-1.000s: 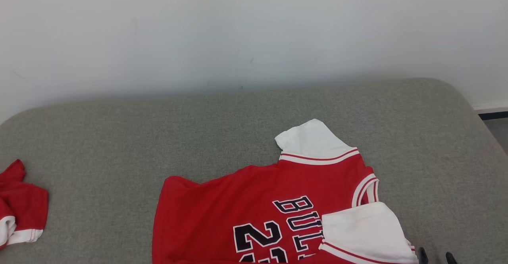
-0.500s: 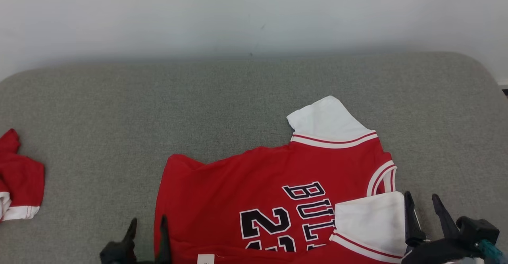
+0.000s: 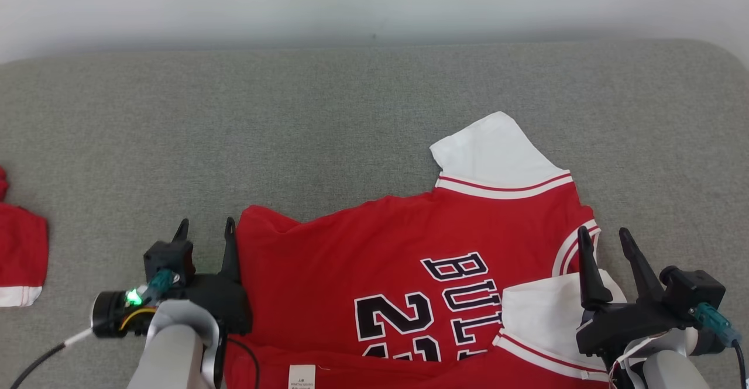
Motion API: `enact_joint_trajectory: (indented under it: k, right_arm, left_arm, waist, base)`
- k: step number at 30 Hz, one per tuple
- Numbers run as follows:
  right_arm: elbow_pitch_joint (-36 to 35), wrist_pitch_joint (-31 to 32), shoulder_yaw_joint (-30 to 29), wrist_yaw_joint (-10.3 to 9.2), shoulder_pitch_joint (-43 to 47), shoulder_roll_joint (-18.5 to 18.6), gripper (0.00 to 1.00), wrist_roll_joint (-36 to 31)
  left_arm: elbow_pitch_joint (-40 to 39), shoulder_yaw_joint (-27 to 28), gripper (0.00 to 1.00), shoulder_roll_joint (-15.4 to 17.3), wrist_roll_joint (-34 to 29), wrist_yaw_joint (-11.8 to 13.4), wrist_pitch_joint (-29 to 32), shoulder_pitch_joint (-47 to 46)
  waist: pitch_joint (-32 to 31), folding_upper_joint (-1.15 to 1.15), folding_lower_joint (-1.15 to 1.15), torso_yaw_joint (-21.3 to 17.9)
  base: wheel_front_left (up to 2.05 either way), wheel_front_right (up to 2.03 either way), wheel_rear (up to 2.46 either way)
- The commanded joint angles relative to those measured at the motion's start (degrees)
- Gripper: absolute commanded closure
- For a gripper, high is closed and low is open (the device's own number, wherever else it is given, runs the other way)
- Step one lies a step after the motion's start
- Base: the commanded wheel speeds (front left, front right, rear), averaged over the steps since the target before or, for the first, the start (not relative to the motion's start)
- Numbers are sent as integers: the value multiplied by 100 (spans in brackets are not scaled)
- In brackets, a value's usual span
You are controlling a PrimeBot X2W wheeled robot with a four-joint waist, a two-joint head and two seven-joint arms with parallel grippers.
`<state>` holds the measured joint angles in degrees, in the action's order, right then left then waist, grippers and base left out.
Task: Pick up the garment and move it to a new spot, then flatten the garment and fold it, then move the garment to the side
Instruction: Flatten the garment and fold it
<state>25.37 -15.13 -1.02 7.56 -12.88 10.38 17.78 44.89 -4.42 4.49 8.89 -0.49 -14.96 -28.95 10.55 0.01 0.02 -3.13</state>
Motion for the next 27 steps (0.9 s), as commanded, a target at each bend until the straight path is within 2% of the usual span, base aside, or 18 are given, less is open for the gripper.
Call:
enact_joint_trajectory:
  k: [1, 7, 15, 27]
  right_arm:
    - [-1, 0, 19, -16, -49, 28, 0, 46]
    - [-21, 0, 86, -16, -122, 19, 0, 77]
    - [-118, 0, 161, -16, -285, 86, 0, 113]
    - [65, 1, 649, -16, -1306, 721, 0, 200]
  left_arm:
    - [118, -26, 0, 16, -47, -9, 12, -111]
    - [937, -236, 0, 28, -156, -79, 90, -756]
    - [1687, -384, 0, 63, -252, 88, 122, -1182]
    - [2133, -689, 0, -96, -210, -84, 26, -1572]
  waist:
    - [26, -1, -2, -17]
    - [66, -1, -2, -55]
    - [165, -1, -2, -106]
    - [351, -1, -2, 34]
  base:
    - [0, 0, 0]
    - [0, 0, 0]
    - [0, 0, 0]
    - [0, 0, 0]
